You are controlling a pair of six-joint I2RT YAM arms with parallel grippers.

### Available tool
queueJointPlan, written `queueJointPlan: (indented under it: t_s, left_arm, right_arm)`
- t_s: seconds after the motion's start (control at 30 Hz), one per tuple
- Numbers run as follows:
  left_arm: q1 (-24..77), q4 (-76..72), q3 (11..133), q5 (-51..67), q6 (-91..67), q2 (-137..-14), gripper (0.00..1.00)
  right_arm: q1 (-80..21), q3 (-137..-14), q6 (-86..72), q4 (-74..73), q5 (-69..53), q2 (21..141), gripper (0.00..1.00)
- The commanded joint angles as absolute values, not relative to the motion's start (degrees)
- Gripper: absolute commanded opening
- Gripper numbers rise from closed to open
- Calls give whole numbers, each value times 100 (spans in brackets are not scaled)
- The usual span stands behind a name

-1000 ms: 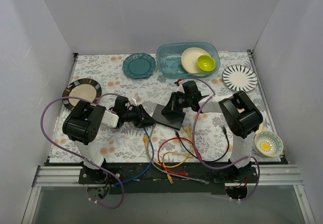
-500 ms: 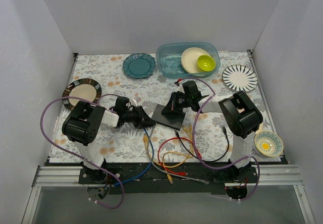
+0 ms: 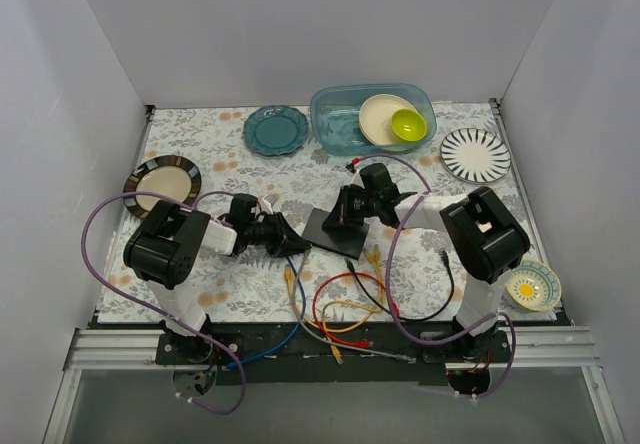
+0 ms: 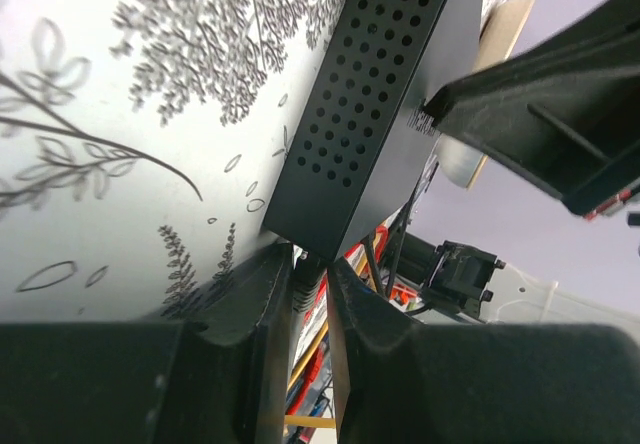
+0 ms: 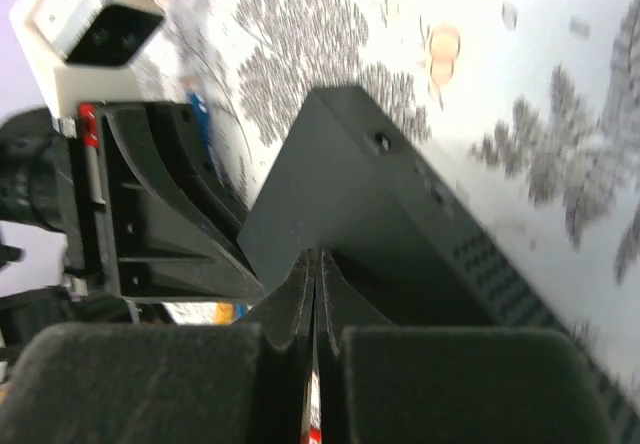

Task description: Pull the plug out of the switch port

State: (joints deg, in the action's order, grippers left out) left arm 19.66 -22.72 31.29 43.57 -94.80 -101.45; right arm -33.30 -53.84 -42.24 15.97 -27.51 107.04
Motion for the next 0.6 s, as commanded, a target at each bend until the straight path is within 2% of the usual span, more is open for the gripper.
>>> queueJointPlan:
  t_s: [0.0, 0.23, 0.57]
  left_arm:
    - [2013, -1573, 2909, 3885, -9360, -10204, 0]
    - [2013, -1442, 2997, 4017, -9273, -10274, 0]
    - [2013, -967, 3050, 4139, -8930, -9924, 0]
  right_arm:
    - [-3743, -5124, -3367, 10, -1697, 10066, 1]
    - [-4377, -4913, -3120, -352, -1319, 9756, 1]
    - [-4403, -5422, -3225, -334, -1187, 10494, 1]
